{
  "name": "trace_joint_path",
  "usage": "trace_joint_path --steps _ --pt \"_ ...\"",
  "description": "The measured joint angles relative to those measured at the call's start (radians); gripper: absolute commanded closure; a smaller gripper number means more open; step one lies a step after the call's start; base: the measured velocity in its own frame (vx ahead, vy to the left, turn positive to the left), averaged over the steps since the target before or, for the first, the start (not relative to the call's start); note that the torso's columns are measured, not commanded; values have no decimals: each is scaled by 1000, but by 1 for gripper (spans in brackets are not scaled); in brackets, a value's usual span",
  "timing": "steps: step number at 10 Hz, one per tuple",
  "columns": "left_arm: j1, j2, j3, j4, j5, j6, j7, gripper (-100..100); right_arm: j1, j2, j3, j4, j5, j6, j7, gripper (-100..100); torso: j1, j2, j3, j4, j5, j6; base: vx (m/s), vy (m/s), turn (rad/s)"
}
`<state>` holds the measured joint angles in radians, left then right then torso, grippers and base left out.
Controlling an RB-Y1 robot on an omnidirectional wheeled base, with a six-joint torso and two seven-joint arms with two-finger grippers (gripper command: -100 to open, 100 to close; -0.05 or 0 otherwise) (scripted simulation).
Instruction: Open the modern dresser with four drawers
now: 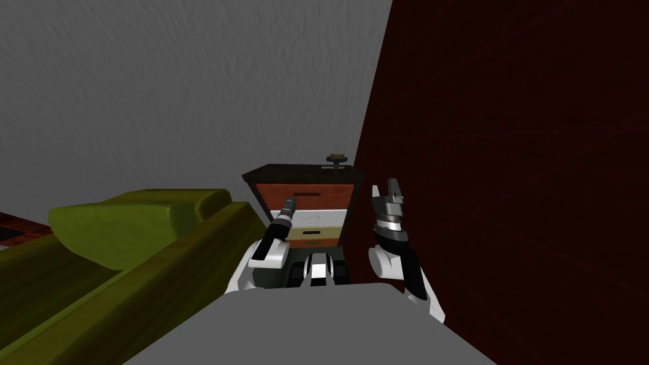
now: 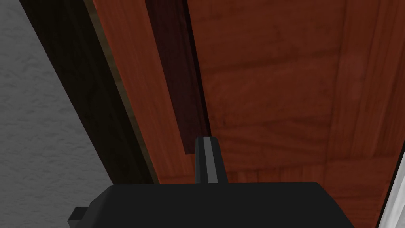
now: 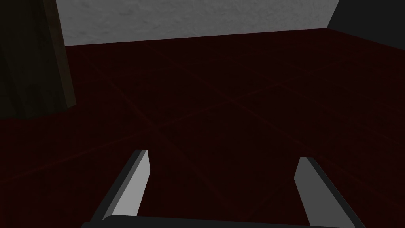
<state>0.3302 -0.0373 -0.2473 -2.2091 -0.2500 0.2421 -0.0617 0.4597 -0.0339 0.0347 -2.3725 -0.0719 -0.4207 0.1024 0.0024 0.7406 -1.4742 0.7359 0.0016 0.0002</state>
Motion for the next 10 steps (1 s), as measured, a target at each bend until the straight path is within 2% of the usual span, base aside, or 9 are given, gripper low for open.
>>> trace_joint_path --steps 3,4,10 --pt "20 7 -10 -21 -1 11 0 100 0 0 0 0 0 0 0 0 -3 1 0 3 -2 0 -191 4 5" --pt "21 7 -10 -23 -1 12 0 -100 0 0 0 0 0 0 0 0 -3 -8 -4 1 -2 0 -23 -1 -4" --pt "19 166 -9 -14 -1 14 -1 -100 0 0 0 0 0 0 0 0 -3 -1 -1 3 -2 0 23 -2 -2"
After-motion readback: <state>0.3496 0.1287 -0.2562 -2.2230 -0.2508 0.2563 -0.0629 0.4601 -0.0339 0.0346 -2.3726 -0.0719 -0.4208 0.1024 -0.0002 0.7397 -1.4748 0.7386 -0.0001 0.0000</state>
